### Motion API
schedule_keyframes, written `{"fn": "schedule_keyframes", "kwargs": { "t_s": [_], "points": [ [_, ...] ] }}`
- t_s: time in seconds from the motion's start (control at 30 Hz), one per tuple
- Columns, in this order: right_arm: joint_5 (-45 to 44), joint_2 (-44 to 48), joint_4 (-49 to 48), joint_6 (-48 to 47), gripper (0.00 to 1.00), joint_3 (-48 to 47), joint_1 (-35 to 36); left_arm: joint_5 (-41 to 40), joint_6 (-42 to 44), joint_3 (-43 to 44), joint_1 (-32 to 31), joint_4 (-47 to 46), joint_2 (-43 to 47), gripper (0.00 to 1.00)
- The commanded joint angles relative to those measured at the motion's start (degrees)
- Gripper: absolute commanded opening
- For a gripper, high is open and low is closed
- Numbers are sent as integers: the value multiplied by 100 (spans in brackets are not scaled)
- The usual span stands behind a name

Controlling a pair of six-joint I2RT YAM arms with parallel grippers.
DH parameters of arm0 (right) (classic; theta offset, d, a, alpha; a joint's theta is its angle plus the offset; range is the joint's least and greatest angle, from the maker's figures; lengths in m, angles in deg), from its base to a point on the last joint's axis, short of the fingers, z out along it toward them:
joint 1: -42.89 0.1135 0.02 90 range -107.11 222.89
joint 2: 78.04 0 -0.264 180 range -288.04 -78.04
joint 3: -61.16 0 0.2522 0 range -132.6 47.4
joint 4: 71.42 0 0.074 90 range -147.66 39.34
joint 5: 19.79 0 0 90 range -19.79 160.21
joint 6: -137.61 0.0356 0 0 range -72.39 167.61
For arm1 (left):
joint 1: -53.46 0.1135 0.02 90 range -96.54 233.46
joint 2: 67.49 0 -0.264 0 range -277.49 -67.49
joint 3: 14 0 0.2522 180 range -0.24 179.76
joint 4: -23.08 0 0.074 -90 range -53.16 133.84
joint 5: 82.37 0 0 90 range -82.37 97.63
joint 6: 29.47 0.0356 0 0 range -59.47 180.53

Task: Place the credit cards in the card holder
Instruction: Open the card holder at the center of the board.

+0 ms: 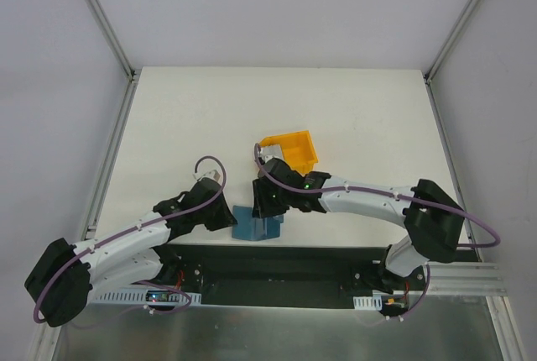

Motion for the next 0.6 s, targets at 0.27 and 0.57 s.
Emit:
{"fn": "schedule_keyframes", "kwargs": {
  "t_s": [0.27, 0.57],
  "points": [
    [-498, 629, 701, 110, 37, 382, -60, -189, -74, -115, -35, 116, 44, 0],
    [-534, 568, 727, 163, 36, 418, -68, -162, -47, 7, -44, 115, -132, 0]
  ]
}}
